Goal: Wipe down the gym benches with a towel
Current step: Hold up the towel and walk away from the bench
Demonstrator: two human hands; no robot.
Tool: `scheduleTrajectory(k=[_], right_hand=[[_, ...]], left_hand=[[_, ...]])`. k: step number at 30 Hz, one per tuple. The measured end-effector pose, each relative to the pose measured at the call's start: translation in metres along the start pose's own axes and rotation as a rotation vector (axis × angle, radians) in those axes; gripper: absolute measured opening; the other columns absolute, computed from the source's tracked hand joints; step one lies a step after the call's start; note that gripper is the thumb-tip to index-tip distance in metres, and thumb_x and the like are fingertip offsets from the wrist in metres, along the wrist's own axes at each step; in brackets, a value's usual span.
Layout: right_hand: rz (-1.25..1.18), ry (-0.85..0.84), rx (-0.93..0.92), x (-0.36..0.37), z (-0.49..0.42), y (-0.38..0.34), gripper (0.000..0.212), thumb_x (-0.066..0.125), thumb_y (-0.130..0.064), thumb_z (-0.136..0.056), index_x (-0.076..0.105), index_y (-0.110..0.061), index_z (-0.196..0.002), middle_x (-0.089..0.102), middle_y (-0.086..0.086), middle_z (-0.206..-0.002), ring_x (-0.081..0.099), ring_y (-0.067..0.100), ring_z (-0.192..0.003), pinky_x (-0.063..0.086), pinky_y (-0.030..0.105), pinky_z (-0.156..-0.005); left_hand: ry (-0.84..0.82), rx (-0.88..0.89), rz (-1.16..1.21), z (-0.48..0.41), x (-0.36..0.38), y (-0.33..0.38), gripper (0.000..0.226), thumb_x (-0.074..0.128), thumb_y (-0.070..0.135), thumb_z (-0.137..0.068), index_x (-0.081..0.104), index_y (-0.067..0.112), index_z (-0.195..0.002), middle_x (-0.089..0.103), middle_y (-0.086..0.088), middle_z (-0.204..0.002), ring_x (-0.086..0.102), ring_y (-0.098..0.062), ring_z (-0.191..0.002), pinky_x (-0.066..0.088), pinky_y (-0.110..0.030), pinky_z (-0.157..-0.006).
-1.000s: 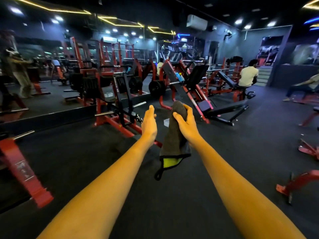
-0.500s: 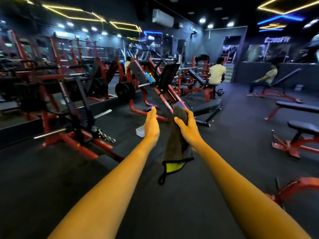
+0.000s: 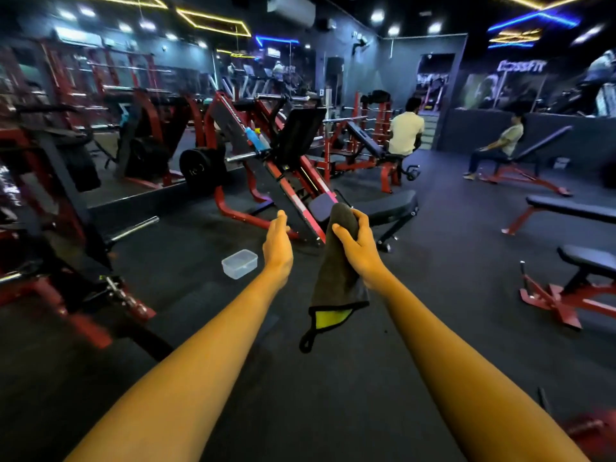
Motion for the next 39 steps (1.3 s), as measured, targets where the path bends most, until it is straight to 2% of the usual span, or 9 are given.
scheduleTrajectory(k=[4,10,14,20,24,29,33,36,39], right_hand=[[-0.035,-0.022,-0.003,-0.012,-0.11,0.025,0.042,0.059,-0.037,-0.092,0.037,-0.039,-0.128,0.042,0.012,-0.132,0.052,0.031,-0.114,0.047,0.051,-0.099],[-0.05,-0.135,-0.009,-0.006,-0.254,0.1,0.039,0.061,-0.039,-0.091,0.037,-0.042,-0.122,0.045,0.012,-0.131,0.053,0.031,-0.113,0.049,0.051,-0.097],[-0.037,-0.131,-0.006,-0.003,-0.352,0.145,0.048,0.062,-0.049,-0.083,0.037,-0.042,-0.124,0.044,0.011,-0.132,0.053,0.03,-0.114,0.048,0.05,-0.098],[-0.039,-0.155,0.011,0.007,-0.51,0.193,0.058,0.061,-0.05,-0.081,0.04,-0.032,-0.132,0.044,0.01,-0.131,0.051,0.028,-0.116,0.047,0.051,-0.099],[-0.032,-0.18,0.031,0.024,-0.592,0.228,0.064,0.06,-0.055,-0.077,0.038,-0.033,-0.134,0.045,0.009,-0.13,0.051,0.027,-0.116,0.047,0.05,-0.099],[-0.065,-0.271,-0.007,0.06,-0.699,0.279,0.042,0.059,-0.026,-0.095,0.039,-0.026,-0.132,0.044,0.009,-0.133,0.048,0.025,-0.12,0.043,0.047,-0.104],[-0.06,-0.392,0.012,0.102,-0.791,0.319,0.053,0.059,-0.035,-0.093,0.035,-0.025,-0.139,0.042,0.012,-0.137,0.048,0.027,-0.121,0.043,0.047,-0.104],[-0.081,-0.479,0.016,0.136,-0.853,0.336,0.053,0.06,-0.041,-0.09,0.037,-0.029,-0.137,0.043,0.011,-0.135,0.05,0.025,-0.119,0.043,0.047,-0.104],[-0.098,-0.527,-0.001,0.18,-0.907,0.342,0.049,0.059,-0.03,-0.095,0.037,-0.026,-0.138,0.041,0.011,-0.137,0.047,0.025,-0.12,0.042,0.038,-0.102]], left_hand=[[0.051,-0.03,0.019,-0.092,0.053,-0.007,0.049,0.031,0.049,-0.099,0.049,0.018,-0.133,0.05,-0.006,-0.134,0.043,-0.023,-0.126,0.031,-0.035,-0.099],[0.121,-0.024,0.057,-0.232,0.118,-0.046,0.049,0.032,0.047,-0.1,0.049,0.018,-0.135,0.05,-0.007,-0.134,0.043,-0.023,-0.127,0.03,-0.038,-0.106],[0.129,-0.009,0.078,-0.33,0.161,-0.071,0.049,0.031,0.045,-0.1,0.048,0.017,-0.136,0.05,-0.009,-0.133,0.042,-0.024,-0.127,0.03,-0.038,-0.105],[0.169,-0.031,0.077,-0.486,0.218,-0.087,0.049,0.031,0.045,-0.1,0.049,0.016,-0.135,0.051,-0.009,-0.132,0.043,-0.024,-0.127,0.029,-0.037,-0.105],[0.186,-0.042,0.043,-0.566,0.236,-0.105,0.049,0.031,0.045,-0.1,0.049,0.016,-0.135,0.051,-0.008,-0.132,0.043,-0.023,-0.126,0.03,-0.036,-0.105],[0.296,-0.047,0.004,-0.676,0.242,-0.141,0.049,0.03,0.046,-0.1,0.05,0.017,-0.134,0.054,-0.007,-0.129,0.045,-0.023,-0.124,0.03,-0.04,-0.109],[0.394,-0.069,-0.018,-0.769,0.242,-0.168,0.045,0.028,0.048,-0.1,0.054,0.02,-0.124,0.054,-0.004,-0.121,0.045,-0.025,-0.123,0.03,-0.045,-0.109],[0.483,-0.091,0.0,-0.825,0.236,-0.172,0.048,0.028,0.047,-0.1,0.051,0.018,-0.131,0.052,-0.002,-0.12,0.045,-0.023,-0.123,0.032,-0.04,-0.106],[0.572,-0.092,0.0,-0.875,0.218,-0.173,0.048,0.028,0.046,-0.101,0.05,0.017,-0.132,0.052,-0.005,-0.128,0.046,-0.022,-0.123,0.031,-0.038,-0.103]])
Point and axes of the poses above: each hand's wrist, its own z-axis away from the middle knuckle, its own x-axis out of the palm, y = z × x, the point moved 2 cm from there along -z, towards the middle knuckle
